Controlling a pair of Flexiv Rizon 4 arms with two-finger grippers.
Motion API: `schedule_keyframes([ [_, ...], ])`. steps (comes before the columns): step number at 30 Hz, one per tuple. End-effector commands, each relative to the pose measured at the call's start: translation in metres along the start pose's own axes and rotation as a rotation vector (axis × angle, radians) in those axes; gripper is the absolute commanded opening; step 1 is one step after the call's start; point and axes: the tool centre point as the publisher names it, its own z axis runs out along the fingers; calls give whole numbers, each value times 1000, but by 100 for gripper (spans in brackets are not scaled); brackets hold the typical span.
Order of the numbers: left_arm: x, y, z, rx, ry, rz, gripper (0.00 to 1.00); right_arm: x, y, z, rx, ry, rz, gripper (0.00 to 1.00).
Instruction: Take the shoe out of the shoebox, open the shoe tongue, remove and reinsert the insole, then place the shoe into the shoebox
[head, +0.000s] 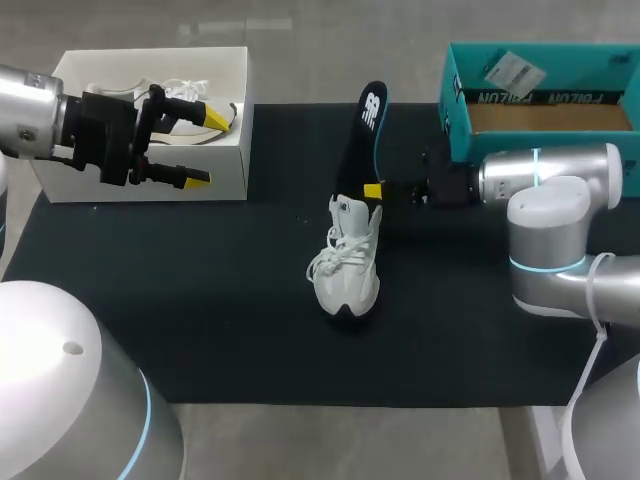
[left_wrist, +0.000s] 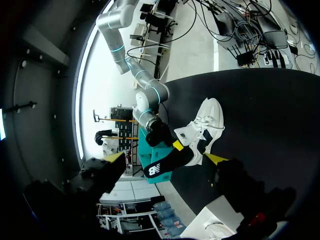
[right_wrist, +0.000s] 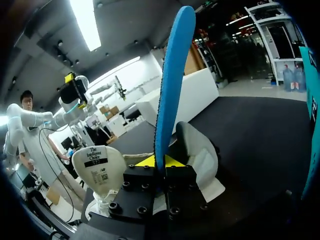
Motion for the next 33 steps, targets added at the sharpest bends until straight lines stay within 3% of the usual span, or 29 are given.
schedule_keyframes([
  [1,0,0,1,-1,4,1,100,4,-7,6,26,4,16,0],
  [15,0,0,1,-1,4,1,100,18,-20,-4,71,-1,36,0],
  [22,0,0,1,-1,4,1,100,21,-34,0,114,47,70,0],
  [28,0,0,1,-1,4,1,100,17,-35,-1,99,54,84,1],
  [29,0,0,1,-1,4,1,100,15,-32,-1,95,53,79,29],
  [30,0,0,1,-1,4,1,100,14,-28,-1,91,50,66,45],
  [33,0,0,1,-1,4,1,100,10,-16,-1,90,50,38,47],
])
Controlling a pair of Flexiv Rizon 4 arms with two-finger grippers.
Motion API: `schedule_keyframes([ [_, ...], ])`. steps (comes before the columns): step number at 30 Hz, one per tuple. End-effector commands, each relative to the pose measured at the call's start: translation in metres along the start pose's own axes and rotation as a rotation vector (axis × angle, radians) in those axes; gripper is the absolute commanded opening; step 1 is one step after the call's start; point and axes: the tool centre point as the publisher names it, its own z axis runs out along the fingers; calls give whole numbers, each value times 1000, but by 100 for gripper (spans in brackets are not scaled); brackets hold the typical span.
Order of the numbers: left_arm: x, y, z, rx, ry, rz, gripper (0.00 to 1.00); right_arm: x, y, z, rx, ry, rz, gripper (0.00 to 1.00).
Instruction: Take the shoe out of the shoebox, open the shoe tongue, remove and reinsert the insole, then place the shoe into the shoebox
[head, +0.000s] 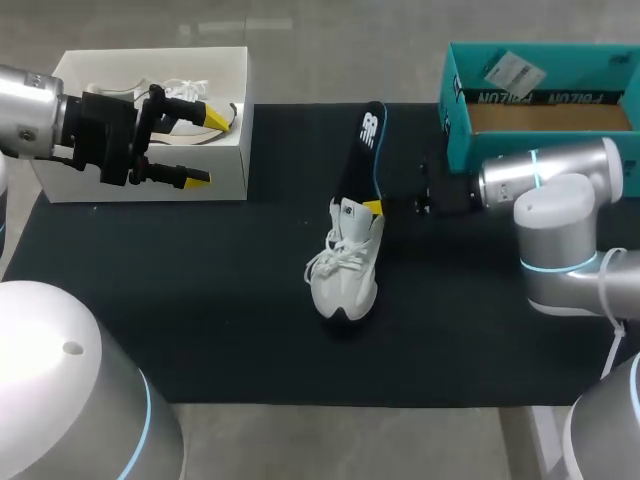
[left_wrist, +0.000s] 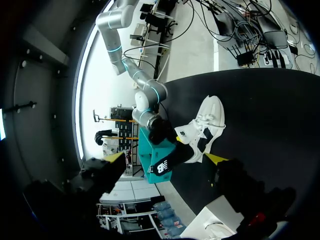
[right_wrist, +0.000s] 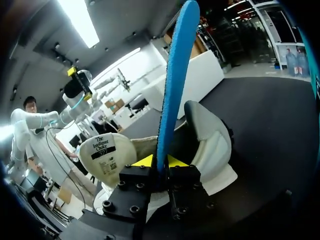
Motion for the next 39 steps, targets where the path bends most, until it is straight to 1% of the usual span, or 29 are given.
schedule_keyframes([
  [1,0,0,1,-1,4,1,100,-7,13,2,5,1,-20,46],
  [5,0,0,1,-1,4,1,100,-8,28,1,8,2,-47,42],
  [7,0,0,1,-1,4,1,100,-9,34,0,14,4,-55,37],
  [9,0,0,1,-1,4,1,100,-10,39,-1,16,4,-58,35],
  [11,0,0,1,-1,4,1,100,-11,43,-2,12,1,-65,30],
  [13,0,0,1,-1,4,1,100,-13,45,-3,13,-2,-69,22],
  [14,0,0,1,-1,4,1,100,-14,46,-4,13,-2,-70,15],
  [15,0,0,1,-1,4,1,100,-14,47,-3,14,-5,-73,6],
  [16,0,0,1,-1,4,1,100,-14,48,-3,15,-5,-75,0],
  [19,0,0,1,-1,4,1,100,-11,47,-1,17,-1,-72,0],
  [23,0,0,1,-1,4,1,100,-6,40,4,29,7,-55,0],
  [29,0,0,1,-1,4,1,100,-2,21,10,69,28,-14,0],
  [33,0,0,1,-1,4,1,100,1,11,11,69,28,8,0],
  [37,0,0,1,-1,4,1,100,6,3,10,79,37,31,0],
  [39,0,0,1,-1,4,1,100,7,3,10,81,43,36,0],
])
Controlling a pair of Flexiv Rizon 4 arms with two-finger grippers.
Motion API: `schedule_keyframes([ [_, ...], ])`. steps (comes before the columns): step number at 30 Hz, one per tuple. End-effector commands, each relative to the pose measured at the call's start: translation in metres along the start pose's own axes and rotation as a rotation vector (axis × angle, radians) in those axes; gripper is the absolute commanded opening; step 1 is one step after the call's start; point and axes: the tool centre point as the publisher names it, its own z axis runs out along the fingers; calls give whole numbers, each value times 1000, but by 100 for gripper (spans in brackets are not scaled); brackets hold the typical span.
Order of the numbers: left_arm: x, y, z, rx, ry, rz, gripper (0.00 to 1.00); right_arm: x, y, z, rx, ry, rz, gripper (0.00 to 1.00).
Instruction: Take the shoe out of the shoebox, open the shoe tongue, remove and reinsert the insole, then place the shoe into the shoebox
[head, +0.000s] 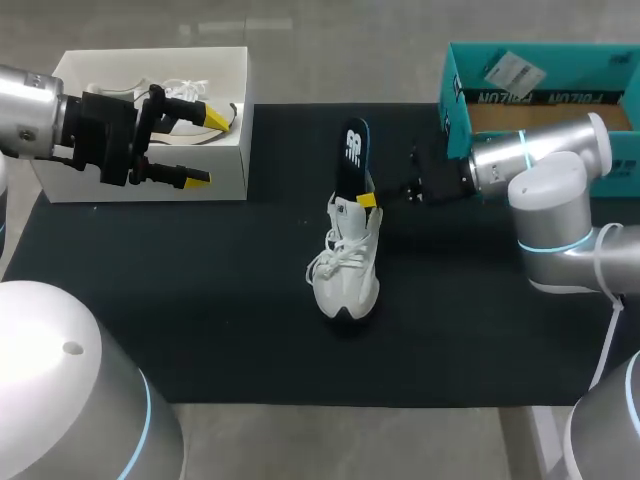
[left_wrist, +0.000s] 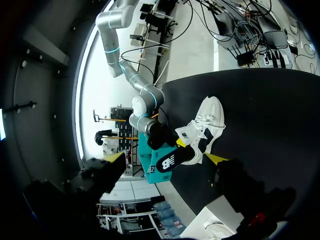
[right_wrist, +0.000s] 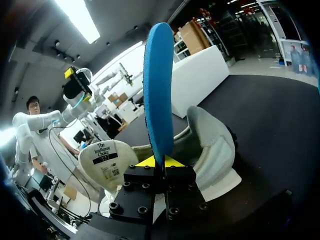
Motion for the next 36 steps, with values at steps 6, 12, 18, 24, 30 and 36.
schedule_keyframes([
  [6,0,0,1,-1,4,1,100,-7,19,-8,-3,-10,-30,47],
  [12,0,0,1,-1,4,1,100,-21,49,-16,6,-6,-89,47],
  [18,0,0,1,-1,4,1,100,-27,58,-18,7,-8,-114,0],
  [24,0,0,1,-1,4,1,100,-22,43,-11,1,0,-69,0],
  [30,0,0,1,-1,4,1,100,-15,25,4,18,30,-31,0],
  [36,0,0,1,-1,4,1,100,-6,9,16,27,71,10,0],
])
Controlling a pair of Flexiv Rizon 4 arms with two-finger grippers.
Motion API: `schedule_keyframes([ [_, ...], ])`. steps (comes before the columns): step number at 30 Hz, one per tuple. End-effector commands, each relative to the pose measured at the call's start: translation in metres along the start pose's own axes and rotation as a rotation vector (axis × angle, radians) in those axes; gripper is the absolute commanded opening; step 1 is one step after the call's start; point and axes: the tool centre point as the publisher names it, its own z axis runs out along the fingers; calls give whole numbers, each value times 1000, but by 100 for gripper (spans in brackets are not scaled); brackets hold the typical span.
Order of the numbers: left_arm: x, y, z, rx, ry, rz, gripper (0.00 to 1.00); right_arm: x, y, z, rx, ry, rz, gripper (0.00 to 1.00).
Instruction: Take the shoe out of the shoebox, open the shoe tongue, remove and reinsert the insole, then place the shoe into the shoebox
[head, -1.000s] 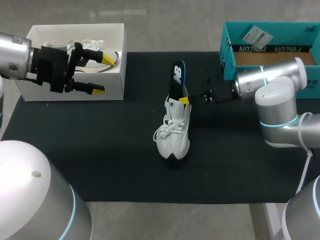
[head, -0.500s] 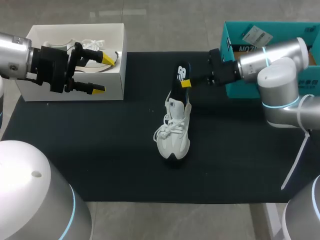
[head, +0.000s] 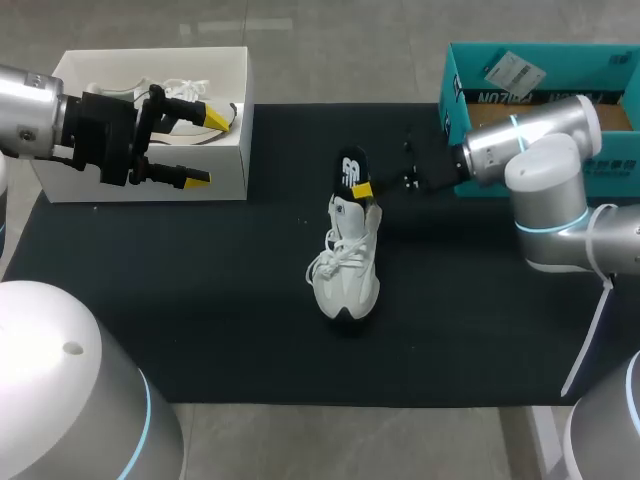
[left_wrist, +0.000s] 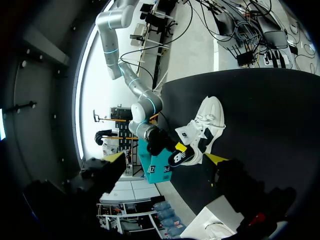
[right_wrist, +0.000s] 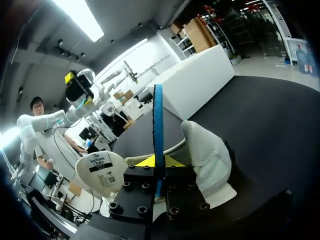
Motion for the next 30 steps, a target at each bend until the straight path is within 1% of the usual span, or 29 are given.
schedule_keyframes([
  [1,0,0,1,-1,4,0,100,1,-9,10,-1,17,19,0],
  [4,0,0,1,-1,4,0,100,1,-12,11,13,22,27,0],
  [5,0,0,1,-1,4,0,100,0,-10,8,7,16,25,12],
  [6,0,0,1,-1,4,0,100,0,-7,6,2,11,16,33],
  [7,0,0,1,-1,4,0,100,-1,-3,4,2,7,11,46],
  [10,0,0,1,-1,4,0,100,-5,7,-3,2,-6,-13,45],
  [11,0,0,1,-1,4,0,100,-6,10,-5,5,-9,-20,43],
  [12,0,0,1,-1,4,0,100,-8,13,-8,7,-13,-27,36],
  [14,0,0,1,-1,4,0,100,-10,18,-11,10,-18,-35,33],
  [16,0,0,1,-1,4,0,100,-11,21,-13,10,-20,-44,26],
  [18,0,0,1,-1,4,0,100,-12,22,-13,14,-20,-48,17],
  [20,0,0,1,-1,4,0,100,-12,23,-12,15,-18,-51,2],
  [21,0,0,1,-1,4,0,100,-12,22,-11,17,-16,-51,0],
  [24,0,0,1,-1,4,0,100,-11,18,-7,19,-10,-45,0],
  [30,0,0,1,-1,4,0,100,-2,0,7,26,27,-3,0],
])
